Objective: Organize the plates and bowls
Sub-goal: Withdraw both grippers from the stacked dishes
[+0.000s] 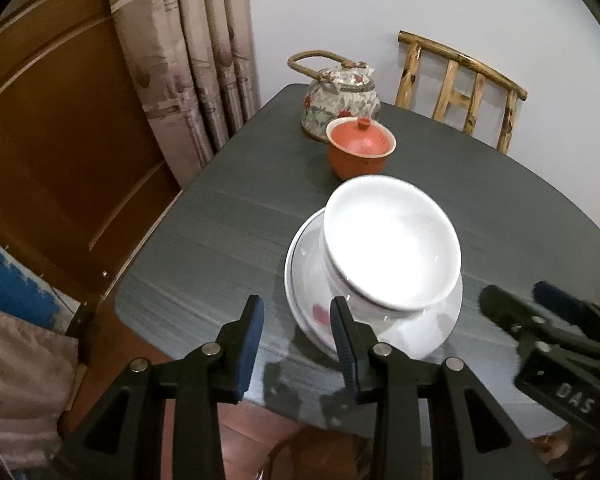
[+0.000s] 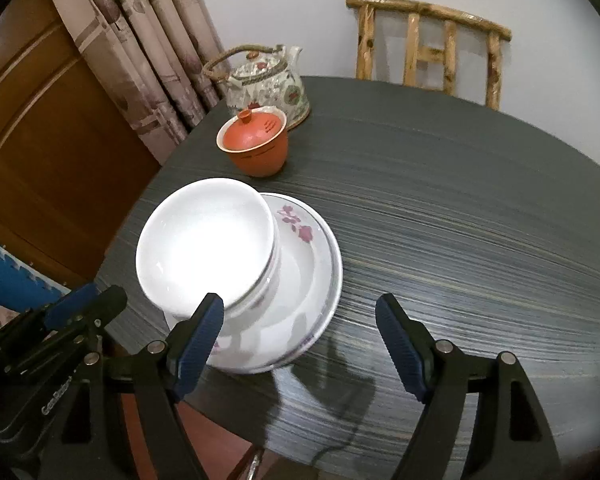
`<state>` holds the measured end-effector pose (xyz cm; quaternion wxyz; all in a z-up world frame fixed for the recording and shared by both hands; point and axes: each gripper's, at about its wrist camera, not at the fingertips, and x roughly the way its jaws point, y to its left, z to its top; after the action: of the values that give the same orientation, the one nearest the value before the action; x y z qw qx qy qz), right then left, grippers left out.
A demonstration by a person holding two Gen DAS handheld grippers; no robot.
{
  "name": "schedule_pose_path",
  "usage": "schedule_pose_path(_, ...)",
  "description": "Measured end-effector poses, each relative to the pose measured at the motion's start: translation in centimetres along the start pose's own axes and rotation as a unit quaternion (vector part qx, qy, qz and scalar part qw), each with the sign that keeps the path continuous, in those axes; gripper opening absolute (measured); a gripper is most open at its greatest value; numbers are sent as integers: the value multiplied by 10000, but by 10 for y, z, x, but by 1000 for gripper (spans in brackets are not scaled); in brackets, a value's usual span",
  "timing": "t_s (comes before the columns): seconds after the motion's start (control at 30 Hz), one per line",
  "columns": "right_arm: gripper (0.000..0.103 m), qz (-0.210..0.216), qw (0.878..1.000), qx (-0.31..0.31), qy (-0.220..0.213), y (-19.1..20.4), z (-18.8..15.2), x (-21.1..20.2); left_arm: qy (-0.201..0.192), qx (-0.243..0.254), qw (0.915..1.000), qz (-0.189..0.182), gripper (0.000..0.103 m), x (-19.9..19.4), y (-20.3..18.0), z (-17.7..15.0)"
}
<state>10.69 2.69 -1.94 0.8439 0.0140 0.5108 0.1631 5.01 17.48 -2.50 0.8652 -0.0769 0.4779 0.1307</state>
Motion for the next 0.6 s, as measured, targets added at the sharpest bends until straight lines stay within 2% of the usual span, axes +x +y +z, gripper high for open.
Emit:
schedule_pose_path(0.2, 86, -200, 9995, -161, -196, 0, -25, -22, 48, -32, 10000, 41, 35, -6, -5, -18)
schedule_pose_path(0.6, 90, -465, 9984, -229, -233, -10, -56, -34, -133, 120, 9998, 122, 35, -22, -26, -27)
